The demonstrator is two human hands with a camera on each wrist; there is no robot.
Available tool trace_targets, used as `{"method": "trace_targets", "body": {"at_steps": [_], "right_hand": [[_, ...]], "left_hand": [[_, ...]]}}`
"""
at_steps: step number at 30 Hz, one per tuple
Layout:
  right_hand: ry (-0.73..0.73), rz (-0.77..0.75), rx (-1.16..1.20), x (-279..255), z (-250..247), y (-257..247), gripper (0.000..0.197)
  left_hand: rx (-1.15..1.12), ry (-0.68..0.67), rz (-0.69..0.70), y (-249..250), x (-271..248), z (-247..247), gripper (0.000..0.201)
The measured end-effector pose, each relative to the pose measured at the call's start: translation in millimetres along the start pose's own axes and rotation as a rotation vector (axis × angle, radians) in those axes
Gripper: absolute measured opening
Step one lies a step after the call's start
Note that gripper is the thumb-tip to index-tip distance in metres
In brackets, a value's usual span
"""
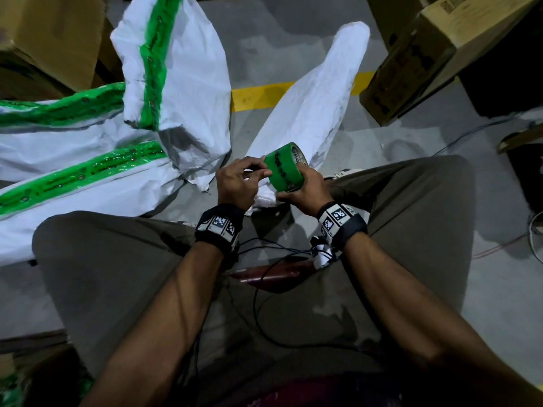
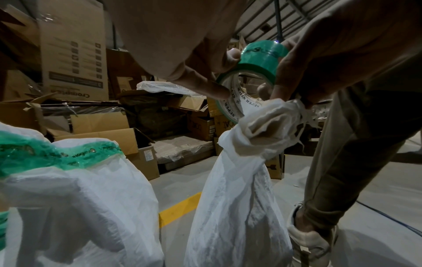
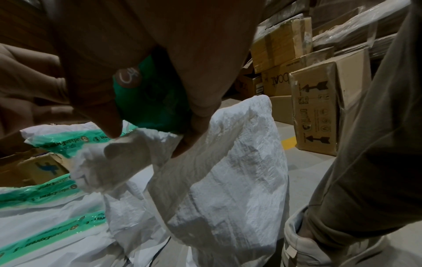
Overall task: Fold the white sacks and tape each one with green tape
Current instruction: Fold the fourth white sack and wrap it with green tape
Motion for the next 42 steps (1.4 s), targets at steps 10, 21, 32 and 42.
{"method": "trace_targets", "body": {"at_steps": [10,21,32,42], "right_hand": [[0.017,-0.005,-0.008,-3.4,-3.5,-6.1,0.052],[0.033,-0.117,-0.064,-2.1,0.7,-25.2,0.045],[0.035,-0.157,-0.084,-2.8,5.2,-29.2,0.034],[0.064,-0.152,-0.065,-6.0,-0.2,-32.0,0.035]], "left_hand": [[0.036,0.064,-0.008,6.2,-6.2,3.6,0.008],[-0.497,-0.053,-0.488,-2.1,-3.5,-1.0,0.016],[-0.683,0.025,-0.753,9.2,-13.2,20.8,0.050],[-0.782,-0.005,-0.784,4.8,-15.5,25.2,0.045]]}}
Point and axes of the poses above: each hand's wrist, its own x-axis towards the middle knuckle, its own z-axis out of the palm, y = z × x, the point moved 6 cm from there along x, towards the middle knuckle
